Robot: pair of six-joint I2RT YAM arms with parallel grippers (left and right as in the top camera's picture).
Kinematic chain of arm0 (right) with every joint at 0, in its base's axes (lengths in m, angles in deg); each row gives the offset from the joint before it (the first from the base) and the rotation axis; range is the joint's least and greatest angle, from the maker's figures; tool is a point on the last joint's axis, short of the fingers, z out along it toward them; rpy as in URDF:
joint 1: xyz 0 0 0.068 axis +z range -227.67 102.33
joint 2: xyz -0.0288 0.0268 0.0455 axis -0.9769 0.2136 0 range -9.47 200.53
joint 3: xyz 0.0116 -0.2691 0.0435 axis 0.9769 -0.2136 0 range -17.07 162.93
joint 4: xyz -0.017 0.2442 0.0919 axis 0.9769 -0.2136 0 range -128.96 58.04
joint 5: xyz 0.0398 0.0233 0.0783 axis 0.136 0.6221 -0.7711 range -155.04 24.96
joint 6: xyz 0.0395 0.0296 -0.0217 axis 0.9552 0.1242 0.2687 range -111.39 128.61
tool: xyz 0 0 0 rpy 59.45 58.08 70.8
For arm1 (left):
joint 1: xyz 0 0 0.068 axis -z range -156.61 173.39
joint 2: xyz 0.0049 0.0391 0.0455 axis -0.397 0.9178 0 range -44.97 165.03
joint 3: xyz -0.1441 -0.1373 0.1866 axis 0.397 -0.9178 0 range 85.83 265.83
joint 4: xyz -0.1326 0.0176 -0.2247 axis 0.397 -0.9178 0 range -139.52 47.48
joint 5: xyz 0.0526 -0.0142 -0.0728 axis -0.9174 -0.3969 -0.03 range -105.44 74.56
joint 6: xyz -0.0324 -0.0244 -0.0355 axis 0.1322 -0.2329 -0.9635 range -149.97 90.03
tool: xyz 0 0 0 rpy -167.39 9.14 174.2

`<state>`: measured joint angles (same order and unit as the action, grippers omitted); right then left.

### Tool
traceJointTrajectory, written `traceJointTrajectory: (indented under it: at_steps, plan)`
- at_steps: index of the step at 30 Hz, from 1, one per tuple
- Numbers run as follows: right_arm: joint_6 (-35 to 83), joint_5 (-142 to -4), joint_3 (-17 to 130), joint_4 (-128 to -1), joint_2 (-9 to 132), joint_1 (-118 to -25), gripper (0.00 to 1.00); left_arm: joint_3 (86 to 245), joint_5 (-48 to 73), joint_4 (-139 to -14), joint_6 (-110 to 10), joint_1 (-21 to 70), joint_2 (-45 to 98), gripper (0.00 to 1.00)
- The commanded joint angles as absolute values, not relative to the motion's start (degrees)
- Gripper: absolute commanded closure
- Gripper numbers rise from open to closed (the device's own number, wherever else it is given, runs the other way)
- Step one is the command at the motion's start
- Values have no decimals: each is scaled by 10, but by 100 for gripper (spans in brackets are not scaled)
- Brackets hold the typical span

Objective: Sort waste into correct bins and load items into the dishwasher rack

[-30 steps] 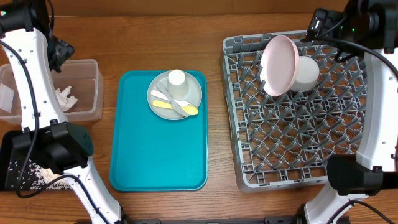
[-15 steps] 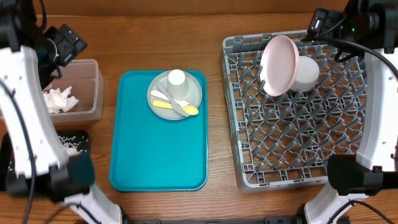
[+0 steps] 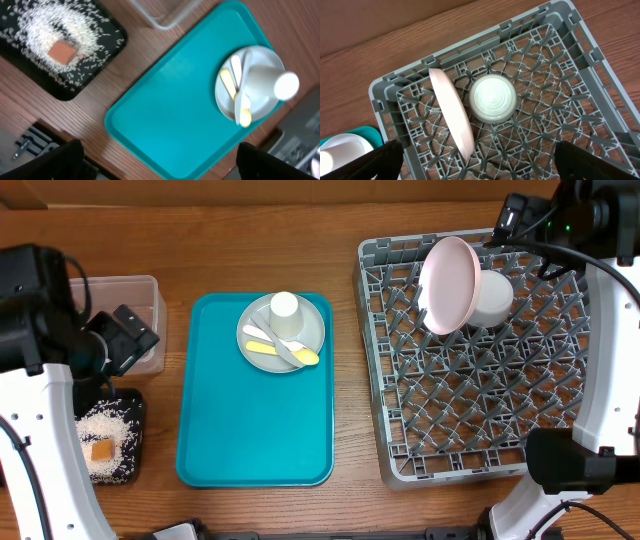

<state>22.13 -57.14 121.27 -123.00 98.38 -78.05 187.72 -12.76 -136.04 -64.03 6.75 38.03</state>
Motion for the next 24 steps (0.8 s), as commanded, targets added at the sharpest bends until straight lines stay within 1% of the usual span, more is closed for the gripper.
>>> traceJointTrajectory:
  at_steps: [1, 2, 5, 10, 13, 20, 24]
  plan:
    - [221, -567, 1213, -1227, 980, -782, 0, 1857, -131, -1349, -669, 19, 372, 0]
    - [221, -567, 1213, -1227, 980, -782, 0, 1851, -130, -1343, -671, -17, 375, 0]
    - [221, -567, 1213, -1227, 980, -782, 0, 1845, -130, -1341, -701, -82, 386, 0]
    - [221, -567, 1213, -1227, 980, -782, 0, 1845, -125, -1359, -712, -155, 409, 0]
    - [221, -567, 1213, -1227, 980, -782, 0, 1845, -132, -1370, -711, -168, 419, 0]
    - [221, -567, 1213, -1227, 980, -782, 0, 1845, -135, -1369, -711, -167, 420, 0]
    - [221, -619, 1213, -1202, 980, -782, 0, 1845, -135, -1369, -711, -167, 420, 0]
